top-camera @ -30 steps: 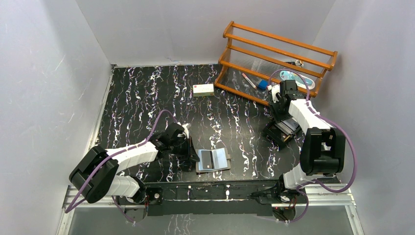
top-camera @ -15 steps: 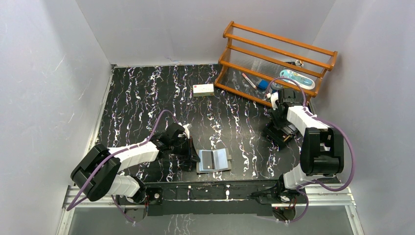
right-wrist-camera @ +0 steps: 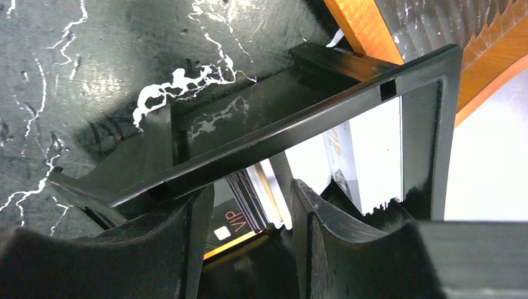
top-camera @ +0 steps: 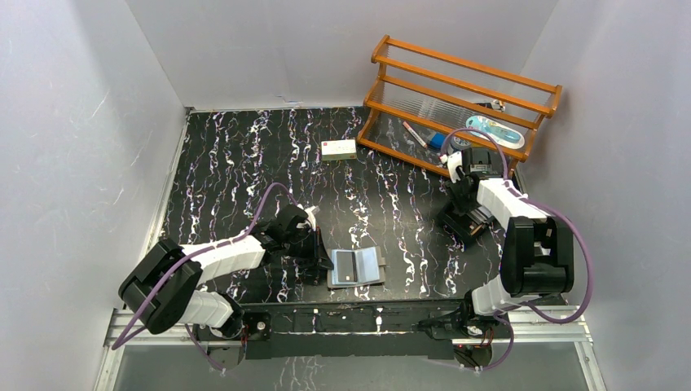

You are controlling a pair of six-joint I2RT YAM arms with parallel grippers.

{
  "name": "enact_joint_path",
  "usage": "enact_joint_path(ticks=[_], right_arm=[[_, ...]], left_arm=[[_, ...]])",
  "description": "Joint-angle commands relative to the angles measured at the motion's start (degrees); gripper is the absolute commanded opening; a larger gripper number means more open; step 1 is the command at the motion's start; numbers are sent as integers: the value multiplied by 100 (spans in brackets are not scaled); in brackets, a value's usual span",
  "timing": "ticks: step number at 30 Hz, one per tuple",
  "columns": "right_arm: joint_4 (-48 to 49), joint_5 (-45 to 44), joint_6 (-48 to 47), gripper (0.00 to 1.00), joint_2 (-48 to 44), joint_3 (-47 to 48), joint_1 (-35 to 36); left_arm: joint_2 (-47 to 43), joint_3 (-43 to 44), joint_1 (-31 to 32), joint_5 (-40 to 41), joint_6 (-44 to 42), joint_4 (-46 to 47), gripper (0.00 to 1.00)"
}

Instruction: Put the credit cards into the card holder

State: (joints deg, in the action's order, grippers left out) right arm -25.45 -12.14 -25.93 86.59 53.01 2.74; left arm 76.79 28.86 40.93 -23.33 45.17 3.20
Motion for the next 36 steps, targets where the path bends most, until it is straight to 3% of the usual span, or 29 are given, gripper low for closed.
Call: enact_joint_path(ticks=[1, 5, 22, 27, 36], right_arm=[[3, 179, -28, 57, -291, 87, 75], [178, 159, -143, 57, -303, -204, 146], [1164, -1559, -799, 51, -386, -423, 274], [1532, -1493, -1020, 49, -422, -458, 272], [901, -886, -462, 47, -233, -309, 255]], left_arm=[[46, -1, -24, -145, -47, 54, 0], [78, -54, -23, -166, -35, 122, 0], [-121, -104, -24, -101, -43, 48, 0], [-134, -121, -23, -88, -26, 67, 0], [-132, -57, -28, -84, -73, -22, 0]])
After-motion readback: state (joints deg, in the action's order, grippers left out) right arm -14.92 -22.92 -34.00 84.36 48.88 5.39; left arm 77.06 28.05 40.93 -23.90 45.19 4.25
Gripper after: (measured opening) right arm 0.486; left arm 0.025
